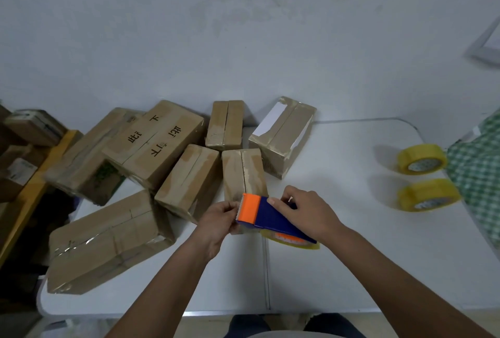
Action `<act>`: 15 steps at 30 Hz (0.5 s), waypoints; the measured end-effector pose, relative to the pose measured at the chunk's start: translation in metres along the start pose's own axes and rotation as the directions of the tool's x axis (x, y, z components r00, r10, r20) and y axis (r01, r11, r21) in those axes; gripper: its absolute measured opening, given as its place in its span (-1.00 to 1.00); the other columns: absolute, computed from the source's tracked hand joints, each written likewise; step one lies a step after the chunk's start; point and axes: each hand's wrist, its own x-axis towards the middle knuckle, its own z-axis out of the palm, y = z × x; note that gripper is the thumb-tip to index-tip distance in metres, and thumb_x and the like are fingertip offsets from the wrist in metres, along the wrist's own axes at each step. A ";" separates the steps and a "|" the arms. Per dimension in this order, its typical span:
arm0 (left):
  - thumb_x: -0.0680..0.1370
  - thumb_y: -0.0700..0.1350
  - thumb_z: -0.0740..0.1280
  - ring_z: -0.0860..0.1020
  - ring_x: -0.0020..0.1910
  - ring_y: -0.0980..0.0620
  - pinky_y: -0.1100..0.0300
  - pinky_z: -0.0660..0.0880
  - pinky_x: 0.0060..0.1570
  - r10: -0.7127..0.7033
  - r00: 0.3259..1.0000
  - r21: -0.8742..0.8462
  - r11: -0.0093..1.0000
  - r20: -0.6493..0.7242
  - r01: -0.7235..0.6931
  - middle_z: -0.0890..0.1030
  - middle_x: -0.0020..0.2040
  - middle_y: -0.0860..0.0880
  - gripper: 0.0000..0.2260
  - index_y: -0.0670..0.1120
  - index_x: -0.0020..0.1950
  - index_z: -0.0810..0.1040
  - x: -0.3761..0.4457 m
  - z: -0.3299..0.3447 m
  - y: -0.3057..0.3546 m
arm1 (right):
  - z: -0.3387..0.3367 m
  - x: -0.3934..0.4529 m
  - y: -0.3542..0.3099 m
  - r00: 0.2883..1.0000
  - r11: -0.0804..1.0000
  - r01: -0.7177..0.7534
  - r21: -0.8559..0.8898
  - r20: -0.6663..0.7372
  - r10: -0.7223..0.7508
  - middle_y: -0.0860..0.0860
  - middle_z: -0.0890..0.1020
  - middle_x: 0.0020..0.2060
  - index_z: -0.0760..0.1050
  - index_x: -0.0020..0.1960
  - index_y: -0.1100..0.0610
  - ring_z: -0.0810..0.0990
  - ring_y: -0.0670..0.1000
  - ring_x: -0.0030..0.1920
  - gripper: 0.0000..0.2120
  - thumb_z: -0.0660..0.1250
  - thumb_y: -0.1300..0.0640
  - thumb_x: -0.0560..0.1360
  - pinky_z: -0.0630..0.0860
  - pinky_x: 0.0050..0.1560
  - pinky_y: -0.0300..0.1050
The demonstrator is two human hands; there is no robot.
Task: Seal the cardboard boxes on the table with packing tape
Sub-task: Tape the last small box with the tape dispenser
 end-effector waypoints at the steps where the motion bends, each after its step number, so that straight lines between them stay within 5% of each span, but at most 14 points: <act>1: 0.66 -0.10 0.26 0.60 0.13 -0.07 -0.04 0.56 0.20 0.015 1.000 0.014 1.000 -0.007 -0.014 0.66 0.02 -0.14 -0.83 -0.13 0.02 0.60 0.000 0.002 0.000 | 0.000 0.001 0.000 1.000 1.000 0.008 -0.008 -0.010 -0.008 -0.18 0.57 -0.12 0.37 0.02 -0.07 0.54 -0.16 -0.22 -0.63 0.12 -0.36 0.51 0.45 -0.25 -0.34; 9: 0.65 -0.14 0.28 0.58 0.02 -0.07 0.28 0.54 -0.06 0.130 0.987 0.046 0.991 -0.097 -0.126 0.62 0.03 -0.22 -0.80 -0.25 0.09 0.59 0.008 -0.026 -0.010 | -0.012 0.010 0.015 0.998 0.994 0.059 -0.092 0.042 -0.055 -0.15 0.56 -0.10 0.41 0.09 -0.04 0.51 -0.15 -0.25 -0.59 0.15 -0.35 0.51 0.43 -0.27 -0.34; 15: 0.64 -0.15 0.29 0.54 -0.08 -0.04 0.24 0.49 -0.14 0.049 0.958 -0.045 0.997 -0.283 -0.065 0.59 -0.09 -0.14 -0.86 -0.18 0.02 0.61 0.013 -0.076 -0.029 | -0.019 0.013 0.043 0.996 0.985 0.018 -0.172 0.093 -0.002 -0.10 0.60 -0.07 0.42 0.02 -0.06 0.55 -0.10 -0.16 -0.58 0.13 -0.40 0.49 0.50 -0.18 -0.22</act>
